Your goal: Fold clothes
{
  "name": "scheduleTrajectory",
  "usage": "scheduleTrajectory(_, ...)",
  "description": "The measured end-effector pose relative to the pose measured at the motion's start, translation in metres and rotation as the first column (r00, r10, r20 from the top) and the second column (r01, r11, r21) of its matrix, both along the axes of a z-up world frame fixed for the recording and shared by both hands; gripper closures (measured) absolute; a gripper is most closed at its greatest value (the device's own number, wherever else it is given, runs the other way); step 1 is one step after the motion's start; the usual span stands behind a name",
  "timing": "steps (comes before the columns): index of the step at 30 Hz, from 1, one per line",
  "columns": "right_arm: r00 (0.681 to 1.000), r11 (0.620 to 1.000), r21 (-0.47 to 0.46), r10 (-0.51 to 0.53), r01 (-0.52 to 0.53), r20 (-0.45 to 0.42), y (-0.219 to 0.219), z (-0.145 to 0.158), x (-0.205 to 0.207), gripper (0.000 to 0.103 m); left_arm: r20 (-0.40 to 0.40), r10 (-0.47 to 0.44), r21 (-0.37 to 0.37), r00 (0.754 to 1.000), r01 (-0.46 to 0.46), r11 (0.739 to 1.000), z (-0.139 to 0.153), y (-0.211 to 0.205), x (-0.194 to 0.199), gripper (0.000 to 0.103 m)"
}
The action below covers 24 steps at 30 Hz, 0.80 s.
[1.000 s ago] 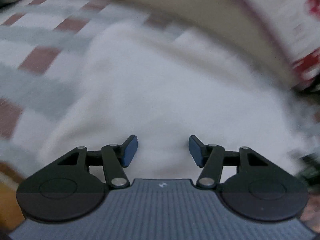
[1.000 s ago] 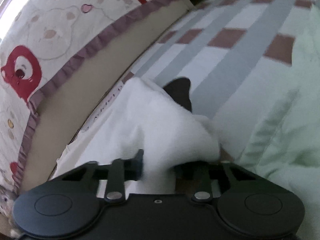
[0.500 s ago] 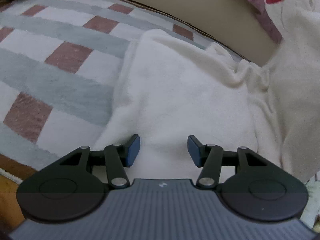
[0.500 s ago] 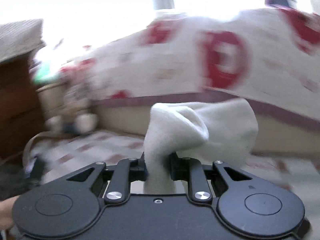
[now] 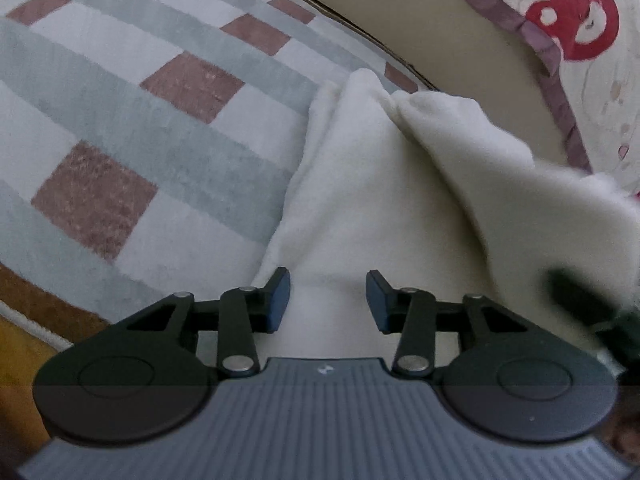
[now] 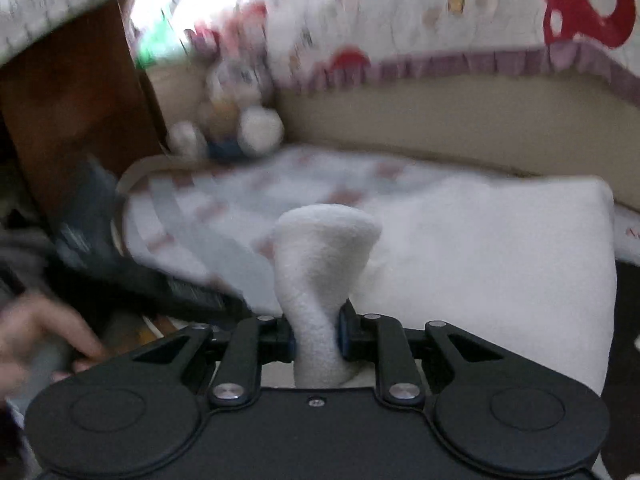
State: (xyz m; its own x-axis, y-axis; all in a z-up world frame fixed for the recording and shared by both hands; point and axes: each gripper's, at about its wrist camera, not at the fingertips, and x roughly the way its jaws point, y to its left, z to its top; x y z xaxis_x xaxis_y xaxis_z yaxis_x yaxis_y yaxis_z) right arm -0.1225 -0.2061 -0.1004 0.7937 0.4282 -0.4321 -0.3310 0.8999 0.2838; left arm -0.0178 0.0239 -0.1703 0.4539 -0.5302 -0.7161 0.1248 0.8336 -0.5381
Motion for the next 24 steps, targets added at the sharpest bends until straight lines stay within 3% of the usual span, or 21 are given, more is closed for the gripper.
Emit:
scheduleTrajectory(1, 0.999, 0.999, 0.037, 0.028, -0.029, 0.021, -0.003, 0.007, -0.003, 0.08, -0.01, 0.022, -0.009, 1.0, -0.022, 1.0, 0.0, 0.002, 0.0, 0.067)
scheduleTrajectory(3, 0.992, 0.987, 0.1, 0.121, -0.123, 0.025, -0.004, 0.01, -0.003, 0.08, 0.01, 0.038, 0.018, 0.999, -0.038, 0.999, 0.004, 0.001, -0.003, 0.069)
scheduleTrajectory(5, 0.984, 0.984, 0.042, 0.176, -0.175, -0.032, 0.007, -0.006, 0.006, 0.08, 0.045, 0.025, 0.065, 0.999, -0.028, 0.997, 0.008, -0.005, -0.008, 0.069)
scheduleTrajectory(7, 0.983, 0.988, -0.025, 0.149, -0.152, -0.11, 0.019, -0.032, 0.012, 0.08, 0.055, 0.021, 0.098, 0.998, -0.027, 0.995, 0.008, -0.01, -0.009, 0.069)
scheduleTrajectory(10, 0.985, 0.993, -0.028, 0.107, -0.111, -0.133, 0.028, -0.047, 0.011, 0.08, 0.044, 0.052, 0.083, 0.998, -0.056, 0.995, 0.009, -0.006, -0.011, 0.069)
scheduleTrajectory(13, 0.989, 0.995, -0.067, 0.065, -0.075, -0.134, 0.035, -0.041, 0.006, 0.08, 0.023, 0.083, 0.031, 0.996, -0.084, 0.996, 0.014, 0.002, -0.012, 0.069)
scheduleTrajectory(16, 0.992, 0.995, -0.071, 0.059, -0.067, -0.11, 0.036, -0.028, 0.002, 0.08, -0.054, 0.171, -0.181, 0.984, -0.178, 0.967, 0.022, 0.025, -0.013, 0.069)
scheduleTrajectory(20, 0.994, 0.994, -0.058, 0.092, -0.095, -0.056, 0.029, -0.01, -0.002, 0.079, -0.078, 0.171, -0.283, 0.982, -0.186, 0.941, 0.036, 0.034, -0.009, 0.069)
scheduleTrajectory(22, 0.989, 0.993, -0.035, 0.104, -0.108, -0.102, 0.029, -0.016, 0.008, 0.08, -0.032, 0.16, -0.266, 0.987, -0.163, 0.95, 0.042, 0.03, -0.012, 0.062)
scheduleTrajectory(24, 0.98, 0.992, -0.02, 0.12, -0.125, -0.161, 0.029, -0.024, 0.017, 0.08, -0.013, 0.161, -0.316, 0.987, -0.157, 0.936, 0.045, 0.031, -0.014, 0.061)
